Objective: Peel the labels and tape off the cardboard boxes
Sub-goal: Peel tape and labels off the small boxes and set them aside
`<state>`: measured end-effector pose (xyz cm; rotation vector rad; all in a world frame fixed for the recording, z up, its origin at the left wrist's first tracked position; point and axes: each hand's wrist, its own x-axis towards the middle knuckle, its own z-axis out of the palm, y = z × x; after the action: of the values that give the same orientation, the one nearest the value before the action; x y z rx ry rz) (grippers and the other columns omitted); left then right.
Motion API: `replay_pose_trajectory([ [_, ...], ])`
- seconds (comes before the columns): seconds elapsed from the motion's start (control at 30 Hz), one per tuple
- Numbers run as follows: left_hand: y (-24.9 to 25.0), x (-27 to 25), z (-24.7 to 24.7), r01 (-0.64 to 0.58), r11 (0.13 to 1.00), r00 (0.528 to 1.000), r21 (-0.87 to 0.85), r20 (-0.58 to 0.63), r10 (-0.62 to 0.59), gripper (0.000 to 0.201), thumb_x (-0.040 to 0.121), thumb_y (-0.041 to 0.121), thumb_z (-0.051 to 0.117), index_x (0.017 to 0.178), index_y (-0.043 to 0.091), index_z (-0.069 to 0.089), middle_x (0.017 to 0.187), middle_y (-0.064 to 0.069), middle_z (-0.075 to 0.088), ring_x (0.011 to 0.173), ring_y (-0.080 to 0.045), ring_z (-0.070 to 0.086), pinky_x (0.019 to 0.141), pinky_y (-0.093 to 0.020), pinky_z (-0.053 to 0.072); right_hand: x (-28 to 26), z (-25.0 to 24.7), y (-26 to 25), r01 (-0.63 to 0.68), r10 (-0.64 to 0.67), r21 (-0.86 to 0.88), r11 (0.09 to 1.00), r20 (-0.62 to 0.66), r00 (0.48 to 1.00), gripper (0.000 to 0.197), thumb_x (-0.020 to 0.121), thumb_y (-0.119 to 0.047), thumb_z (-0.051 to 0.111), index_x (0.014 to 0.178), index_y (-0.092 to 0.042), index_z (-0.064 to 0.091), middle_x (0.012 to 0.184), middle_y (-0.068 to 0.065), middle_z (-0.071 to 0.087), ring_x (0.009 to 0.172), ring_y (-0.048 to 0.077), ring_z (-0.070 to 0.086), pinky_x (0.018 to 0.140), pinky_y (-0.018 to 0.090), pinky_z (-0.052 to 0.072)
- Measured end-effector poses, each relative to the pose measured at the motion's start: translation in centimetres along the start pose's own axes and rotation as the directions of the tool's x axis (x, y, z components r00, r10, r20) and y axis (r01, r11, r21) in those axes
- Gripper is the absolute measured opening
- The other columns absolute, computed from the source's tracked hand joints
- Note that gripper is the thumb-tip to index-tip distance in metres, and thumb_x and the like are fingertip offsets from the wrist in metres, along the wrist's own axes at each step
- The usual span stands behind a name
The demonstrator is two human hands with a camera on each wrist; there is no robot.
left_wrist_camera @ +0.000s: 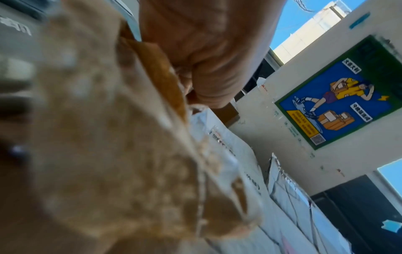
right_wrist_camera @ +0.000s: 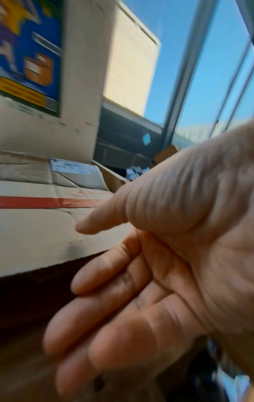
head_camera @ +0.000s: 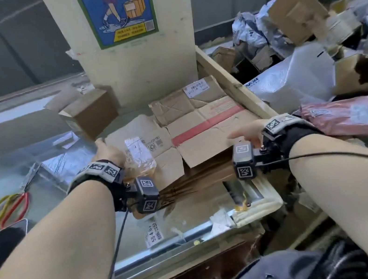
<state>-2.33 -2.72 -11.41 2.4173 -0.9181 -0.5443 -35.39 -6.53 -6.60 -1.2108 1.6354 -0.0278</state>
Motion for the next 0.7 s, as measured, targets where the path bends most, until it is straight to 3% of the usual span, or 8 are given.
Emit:
replay_pose_trajectory([
  [0.17, 1.6, -1.2, 0.4, -0.116, 0.989, 0.993, 0.095, 0.028, 0.114, 0.064, 0.087, 0.009, 0.056, 0.147, 0.016, 0.033, 0.136, -0.021, 0.049, 0.126, -0.041, 0.043, 0.102, -0.043, 0.039, -1.8, 0.6, -3.5, 0.135, -0.136, -0.018, 0.991, -0.135, 0.981, 0.036, 0.093, -0.032, 0.057, 0.069, -0.006, 0.051, 0.065, 0.010, 0.055, 0.052, 0.018, 0.047, 0.040, 0.022, 0.039],
  [0.23, 2.9, -1.9, 0.7, -0.203, 0.979, 0.979, 0.006, 0.030, 0.203, 0.062, 0.086, 0.006, 0.054, 0.145, 0.014, 0.036, 0.138, -0.019, 0.048, 0.129, -0.037, 0.042, 0.106, -0.041, 0.037, -1.4, 1.0, -4.8, 0.284, -0.348, -0.242, 0.928, -0.288, 0.892, 0.023, 0.089, -0.023, 0.061, 0.080, -0.002, 0.061, 0.083, 0.015, 0.067, 0.064, 0.021, 0.057, 0.056, 0.027, 0.050],
  [0.3, 4.3, -2.3, 0.8, -0.240, 0.949, 0.966, -0.203, 0.052, 0.255, 0.058, 0.086, 0.011, 0.051, 0.143, 0.015, 0.040, 0.137, -0.010, 0.050, 0.127, -0.030, 0.045, 0.108, -0.039, 0.037, -1.3, 1.8, -5.6, 0.320, -0.520, -0.529, 0.785, -0.283, 0.806, 0.037, 0.085, -0.029, 0.067, 0.115, -0.008, 0.063, 0.116, 0.012, 0.064, 0.097, 0.025, 0.061, 0.084, 0.033, 0.048],
  [0.37, 5.5, -2.9, 0.5, -0.171, 0.888, 0.973, -0.427, 0.068, 0.221, 0.045, 0.088, 0.016, 0.050, 0.132, 0.017, 0.050, 0.121, 0.001, 0.055, 0.117, -0.022, 0.049, 0.104, -0.035, 0.039, -0.5, 3.0, -5.4, 0.309, -0.504, -0.643, 0.700, -0.139, 0.853, 0.061, 0.082, -0.037, 0.071, 0.134, -0.015, 0.050, 0.131, 0.008, 0.055, 0.118, 0.027, 0.054, 0.097, 0.035, 0.042],
  [0.47, 6.9, -3.7, -0.1, 0.050, 0.608, 0.969, -0.792, 0.185, 0.161, 0.011, 0.096, 0.019, 0.046, 0.098, 0.014, 0.056, 0.094, -0.003, 0.058, 0.102, -0.024, 0.055, 0.097, -0.033, 0.039, 0.9, 4.8, -4.7, 0.271, -0.355, -0.737, 0.620, 0.045, 0.934, 0.068, 0.069, -0.055, 0.073, 0.125, -0.020, 0.057, 0.124, 0.005, 0.061, 0.111, 0.027, 0.058, 0.098, 0.042, 0.046],
  [0.53, 7.1, -4.1, -0.2, 0.216, 0.388, 0.946, -0.896, 0.290, 0.142, 0.028, 0.098, 0.034, 0.045, 0.115, 0.014, 0.053, 0.098, -0.010, 0.060, 0.104, -0.023, 0.054, 0.106, -0.034, 0.036, 0.9, 5.4, -5.1, 0.271, -0.352, -0.760, 0.591, 0.059, 0.934, 0.071, 0.065, -0.061, 0.073, 0.121, -0.020, 0.059, 0.121, 0.003, 0.062, 0.107, 0.027, 0.059, 0.096, 0.042, 0.047],
  [0.6, 7.2, -4.5, -0.1, 0.272, 0.289, 0.940, -0.918, 0.318, 0.126, 0.052, 0.098, 0.046, 0.043, 0.136, 0.012, 0.042, 0.104, -0.016, 0.061, 0.115, -0.028, 0.052, 0.112, -0.038, 0.031, 0.4, 6.0, -6.1, 0.346, -0.434, -0.712, 0.611, 0.063, 0.898, 0.079, 0.068, -0.058, 0.074, 0.132, -0.018, 0.050, 0.131, 0.004, 0.056, 0.117, 0.027, 0.054, 0.101, 0.040, 0.043],
  [0.7, 7.0, -4.9, 0.7, 0.322, 0.160, 0.935, -0.933, 0.341, 0.102, 0.069, 0.096, 0.058, 0.038, 0.143, 0.008, 0.036, 0.109, -0.019, 0.059, 0.125, -0.033, 0.045, 0.116, -0.042, 0.027, -0.8, 8.0, -7.7, 0.569, -0.552, -0.481, 0.666, 0.194, 0.811, 0.085, 0.075, -0.038, 0.077, 0.145, -0.015, 0.034, 0.144, 0.007, 0.045, 0.128, 0.022, 0.046, 0.106, 0.034, 0.038],
])
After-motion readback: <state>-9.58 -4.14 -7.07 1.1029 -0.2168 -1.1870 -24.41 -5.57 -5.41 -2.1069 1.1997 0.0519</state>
